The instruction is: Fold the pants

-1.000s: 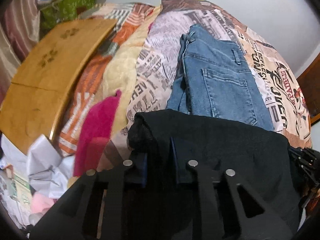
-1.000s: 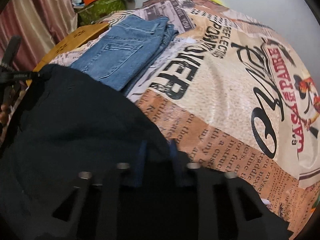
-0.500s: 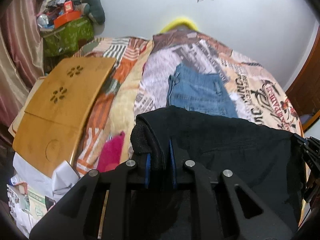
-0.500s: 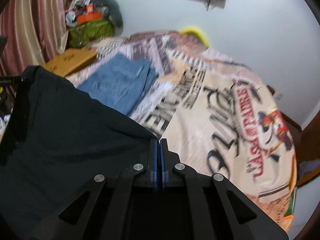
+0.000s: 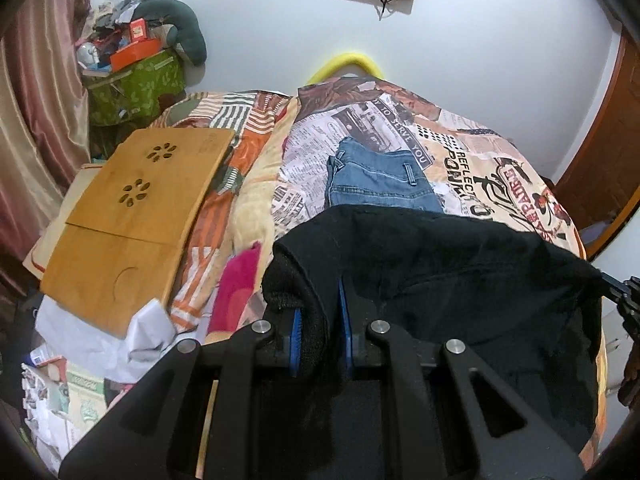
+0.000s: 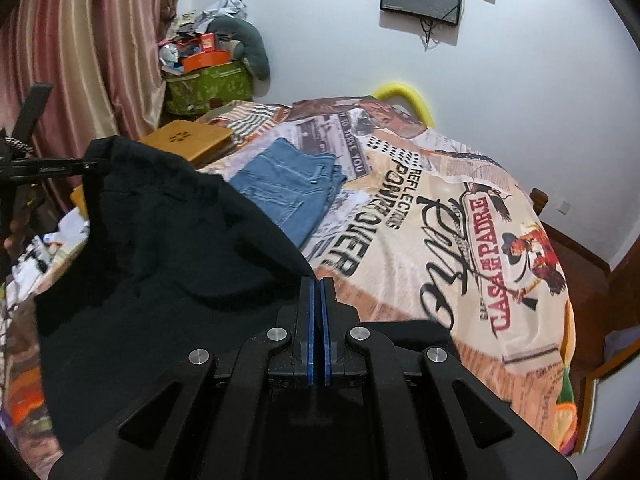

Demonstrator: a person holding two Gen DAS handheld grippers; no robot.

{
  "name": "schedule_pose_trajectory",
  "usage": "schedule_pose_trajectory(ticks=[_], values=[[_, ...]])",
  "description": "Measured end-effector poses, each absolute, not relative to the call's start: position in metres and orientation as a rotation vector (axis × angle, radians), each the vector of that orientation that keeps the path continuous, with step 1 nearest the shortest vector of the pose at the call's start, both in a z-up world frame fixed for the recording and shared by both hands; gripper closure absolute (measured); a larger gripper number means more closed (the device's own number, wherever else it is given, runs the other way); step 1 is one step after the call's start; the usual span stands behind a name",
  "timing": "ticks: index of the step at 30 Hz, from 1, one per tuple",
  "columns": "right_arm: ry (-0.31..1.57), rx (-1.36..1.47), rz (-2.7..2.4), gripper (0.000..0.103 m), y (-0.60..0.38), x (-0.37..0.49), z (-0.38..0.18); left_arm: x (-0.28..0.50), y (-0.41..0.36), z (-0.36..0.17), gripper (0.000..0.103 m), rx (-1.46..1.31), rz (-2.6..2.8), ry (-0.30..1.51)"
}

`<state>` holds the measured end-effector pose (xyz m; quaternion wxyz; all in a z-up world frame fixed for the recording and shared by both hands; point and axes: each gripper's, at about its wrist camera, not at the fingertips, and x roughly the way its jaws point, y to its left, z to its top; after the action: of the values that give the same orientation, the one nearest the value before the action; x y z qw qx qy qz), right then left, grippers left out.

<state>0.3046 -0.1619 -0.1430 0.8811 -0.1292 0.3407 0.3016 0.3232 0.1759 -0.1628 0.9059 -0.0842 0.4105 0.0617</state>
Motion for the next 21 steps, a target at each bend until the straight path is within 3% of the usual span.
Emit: schedule_pose_trajectory(ticks=[21], values=[[0.845,-0.264,0.776,0.101,-0.153,0.162,-0.177,0.186,0.184,-0.186,0.087,-0.206,0.196,0.88]])
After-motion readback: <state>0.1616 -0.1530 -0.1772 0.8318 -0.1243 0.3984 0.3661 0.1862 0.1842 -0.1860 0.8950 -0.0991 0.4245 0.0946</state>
